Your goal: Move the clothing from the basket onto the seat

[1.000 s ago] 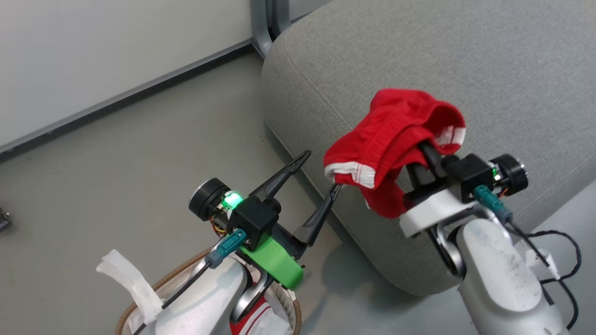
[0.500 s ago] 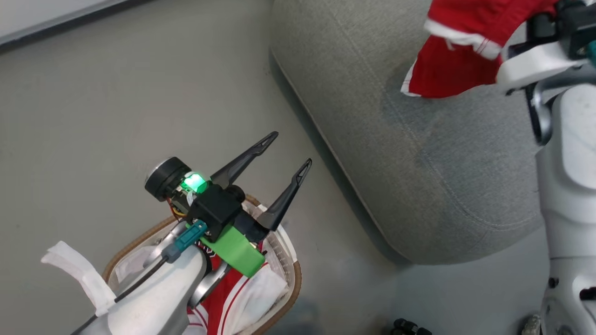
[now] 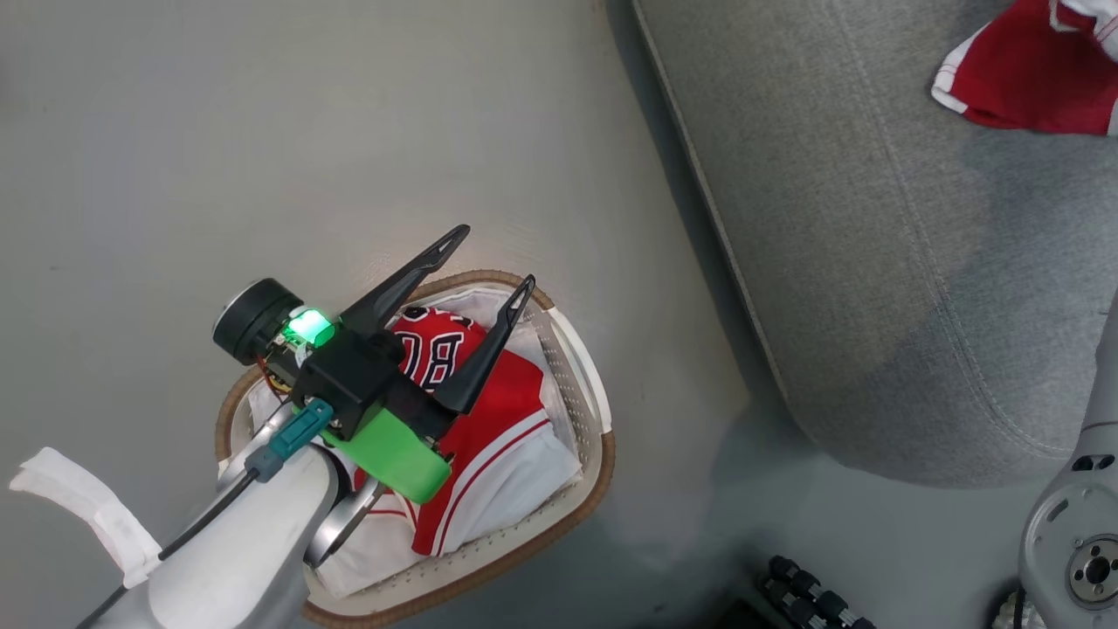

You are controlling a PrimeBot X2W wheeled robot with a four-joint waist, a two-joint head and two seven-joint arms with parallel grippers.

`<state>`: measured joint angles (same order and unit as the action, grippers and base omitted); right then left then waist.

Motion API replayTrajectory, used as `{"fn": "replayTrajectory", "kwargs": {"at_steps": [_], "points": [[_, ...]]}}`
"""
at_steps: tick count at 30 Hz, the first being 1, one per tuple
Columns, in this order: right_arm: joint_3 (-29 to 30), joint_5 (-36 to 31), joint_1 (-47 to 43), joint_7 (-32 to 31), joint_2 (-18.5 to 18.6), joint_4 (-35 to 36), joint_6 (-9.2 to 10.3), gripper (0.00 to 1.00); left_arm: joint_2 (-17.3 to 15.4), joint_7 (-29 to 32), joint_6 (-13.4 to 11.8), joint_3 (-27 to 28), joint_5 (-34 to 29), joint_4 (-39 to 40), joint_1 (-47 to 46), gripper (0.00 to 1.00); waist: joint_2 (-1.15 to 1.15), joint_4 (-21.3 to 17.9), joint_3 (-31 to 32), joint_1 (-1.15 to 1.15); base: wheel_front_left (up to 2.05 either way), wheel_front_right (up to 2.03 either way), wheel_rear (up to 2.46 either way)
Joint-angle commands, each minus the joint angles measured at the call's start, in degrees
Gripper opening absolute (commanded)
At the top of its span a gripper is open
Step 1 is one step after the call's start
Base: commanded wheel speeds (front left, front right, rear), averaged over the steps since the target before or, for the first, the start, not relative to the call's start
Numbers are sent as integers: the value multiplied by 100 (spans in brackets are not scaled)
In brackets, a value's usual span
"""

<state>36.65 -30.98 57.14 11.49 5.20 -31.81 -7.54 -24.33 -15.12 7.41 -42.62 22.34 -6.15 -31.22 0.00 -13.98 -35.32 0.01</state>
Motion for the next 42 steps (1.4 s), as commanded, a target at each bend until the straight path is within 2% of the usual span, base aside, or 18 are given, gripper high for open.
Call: {"fn": "replayTrajectory", "kwargs": {"at_steps": [1, 6, 10, 12, 23, 29, 32, 42], "points": [[144, -57, -110, 48, -28, -52, 10, 100, -30, -4, 15, 38, 58, -50, 10, 100, 0, 204, -194, -1, 0, 0, 0], [516, -144, -460, 271, -166, -196, 10, 100, 63, -4, 15, 99, 101, -194, 104, 100, 0, 223, 4, -1, 0, 0, 0], [458, -63, -830, 368, -201, -284, 10, 100, 186, -4, 16, 227, 128, -342, 219, 100, 0, 248, 314, -1, 0, 0, 0], [321, 115, -1019, 374, -206, -177, 10, 100, 266, -5, 16, 320, 121, -431, 290, 100, 0, 267, 492, -1, 0, 0, 0], [-1220, 1422, -2393, 378, -214, 593, 10, 100, 722, -4, 16, 1012, 37, -992, 816, 100, 0, 486, 1468, -1, 0, 0, 0], [-2173, 2369, -2794, 378, -217, 812, 10, 100, 981, -4, 16, 1794, -93, -1341, 1134, 100, 0, 738, 1879, -1, 0, 0, 0], [-2549, 2757, -2944, 378, -222, 931, 9, 100, 1143, -4, 3, 2396, -232, -1497, 1259, 100, 0, 913, 2040, -1, 0, 0, 0], [-3350, 3309, -3442, 379, -214, 1036, 9, 100, 1486, -4, 10, 3861, -800, -1760, 1734, 100, 0, 1351, 2377, -1, 0, 0, 0]]}}
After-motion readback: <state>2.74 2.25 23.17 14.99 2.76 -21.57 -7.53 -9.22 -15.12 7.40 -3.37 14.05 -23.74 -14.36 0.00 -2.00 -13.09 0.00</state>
